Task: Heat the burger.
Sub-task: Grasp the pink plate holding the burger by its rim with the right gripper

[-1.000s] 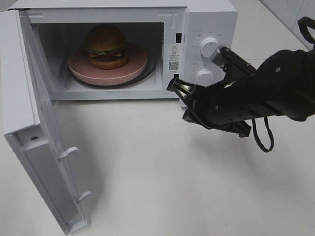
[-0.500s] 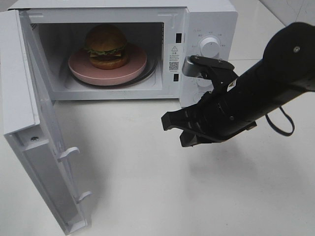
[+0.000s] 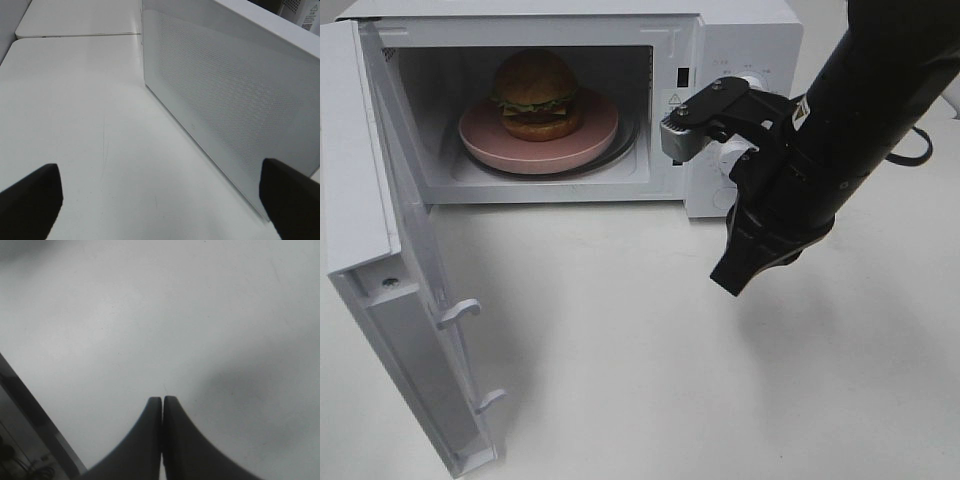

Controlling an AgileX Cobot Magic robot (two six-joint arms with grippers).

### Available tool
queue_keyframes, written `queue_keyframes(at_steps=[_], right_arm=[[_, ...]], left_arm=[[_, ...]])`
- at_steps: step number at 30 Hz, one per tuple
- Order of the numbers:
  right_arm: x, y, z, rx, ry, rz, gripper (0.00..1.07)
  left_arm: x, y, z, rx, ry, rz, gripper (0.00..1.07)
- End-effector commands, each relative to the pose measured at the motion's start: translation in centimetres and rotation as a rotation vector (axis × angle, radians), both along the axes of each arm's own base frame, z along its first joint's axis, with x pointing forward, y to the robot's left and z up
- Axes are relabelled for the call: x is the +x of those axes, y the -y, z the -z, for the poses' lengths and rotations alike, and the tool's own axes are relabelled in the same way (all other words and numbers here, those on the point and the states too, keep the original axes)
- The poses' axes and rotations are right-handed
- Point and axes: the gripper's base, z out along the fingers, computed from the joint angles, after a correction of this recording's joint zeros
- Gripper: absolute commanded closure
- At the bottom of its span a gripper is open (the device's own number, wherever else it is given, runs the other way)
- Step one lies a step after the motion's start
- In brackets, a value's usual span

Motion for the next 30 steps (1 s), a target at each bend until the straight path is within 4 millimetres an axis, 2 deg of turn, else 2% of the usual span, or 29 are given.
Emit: queue_keyframes(at_steps=[1, 2, 3, 4, 6, 7, 8, 10, 11, 12, 14, 16, 23, 26, 28, 29, 30], right_arm=[[0.2, 0.0, -1.1, -0.033, 0.055, -0.236, 1.07], [0.4, -0.1, -1.4, -0.042, 0.096, -0.351, 1.07], [0.4, -0.1, -1.4, -0.042, 0.096, -0.351, 1.07], [0.5, -0.2, -1.6, -0.057, 0.136, -0.479, 1.07], [0.5, -0.2, -1.7, -0.063, 0.153, -0.533, 1.07], [0.6, -0.2, -1.7, -0.080, 0.191, -0.659, 1.07], [0.6, -0.2, -1.7, -0.080, 0.191, -0.659, 1.07], [0.7, -0.3, -1.7, -0.103, 0.238, -0.822, 1.07], [0.7, -0.3, -1.7, -0.103, 0.238, -0.822, 1.07], [0.7, -0.3, -1.7, -0.117, 0.262, -0.916, 1.07], [0.7, -0.2, -1.7, -0.128, 0.274, -0.966, 1.06], [0.8, 0.0, -1.7, -0.182, 0.306, -1.089, 1.05], [1.4, 0.3, -1.7, -0.261, 0.360, -1.152, 1.02], [1.7, 0.2, -1.8, -0.264, 0.390, -1.146, 0.96], [1.9, 0.1, -1.9, -0.266, 0.420, -1.139, 0.86], [1.9, 0.1, -1.9, -0.266, 0.420, -1.139, 0.86], [2.0, 0.0, -1.9, -0.265, 0.433, -1.135, 0.75]], left_arm=[[-0.3, 0.0, 0.0, -0.003, 0.026, -0.002, 0.06], [-0.3, 0.0, 0.0, -0.003, 0.026, -0.002, 0.06], [-0.3, 0.0, 0.0, -0.003, 0.026, -0.002, 0.06], [-0.3, 0.0, 0.0, -0.003, 0.026, -0.002, 0.06], [-0.3, 0.0, 0.0, -0.003, 0.026, -0.002, 0.06], [-0.3, 0.0, 0.0, -0.003, 0.026, -0.002, 0.06], [-0.3, 0.0, 0.0, -0.003, 0.026, -0.002, 0.06], [-0.3, 0.0, 0.0, -0.003, 0.026, -0.002, 0.06], [-0.3, 0.0, 0.0, -0.003, 0.026, -0.002, 0.06], [-0.3, 0.0, 0.0, -0.003, 0.026, -0.002, 0.06], [-0.3, 0.0, 0.0, -0.003, 0.026, -0.002, 0.06], [-0.3, 0.0, 0.0, -0.003, 0.026, -0.002, 0.06], [-0.3, 0.0, 0.0, -0.003, 0.026, -0.002, 0.06], [-0.3, 0.0, 0.0, -0.003, 0.026, -0.002, 0.06], [-0.3, 0.0, 0.0, -0.003, 0.026, -0.002, 0.06], [-0.3, 0.0, 0.0, -0.003, 0.026, -0.002, 0.06], [-0.3, 0.0, 0.0, -0.003, 0.026, -0.002, 0.06]])
